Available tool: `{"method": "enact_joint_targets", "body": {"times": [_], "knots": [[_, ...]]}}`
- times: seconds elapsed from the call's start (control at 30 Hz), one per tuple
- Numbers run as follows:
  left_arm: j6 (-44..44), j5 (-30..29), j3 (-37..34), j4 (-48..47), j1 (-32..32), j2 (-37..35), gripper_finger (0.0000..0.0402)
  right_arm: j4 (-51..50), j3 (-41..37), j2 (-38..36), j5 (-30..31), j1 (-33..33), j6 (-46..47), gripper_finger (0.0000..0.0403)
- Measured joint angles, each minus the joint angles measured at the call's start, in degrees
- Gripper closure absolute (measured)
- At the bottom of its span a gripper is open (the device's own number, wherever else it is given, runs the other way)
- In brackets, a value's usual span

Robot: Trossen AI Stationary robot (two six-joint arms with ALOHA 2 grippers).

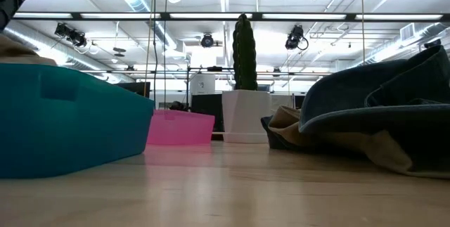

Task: Pick & Place hat
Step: Put the top brown cap into the blue bin

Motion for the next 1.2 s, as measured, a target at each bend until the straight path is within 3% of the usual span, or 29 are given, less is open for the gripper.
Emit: {"method": "enact_joint_targets", "body": {"times": [0.2, 0.47, 0.63, 1.2], "knots": [[4.7, 0.1, 0.0, 6.2, 0.0, 0.7, 0.0378, 0.0, 0.0, 0.0, 0.0, 0.0, 0.0, 0.0403], [4.4, -0.4, 0.0, 7.4, 0.0, 3.1, 0.0378, 0.0, 0.0, 0.0, 0.0, 0.0, -0.6, 0.0403], [3.0, -4.1, 0.0, 9.5, 0.0, 3.1, 0.0378, 0.0, 0.0, 0.0, 0.0, 0.0, -0.6, 0.0403], [-8.4, -3.2, -0.1, 11.0, -0.6, 3.1, 0.0368, 0.0, 0.0, 0.0, 0.0, 0.0, -1.7, 0.0403]]}}
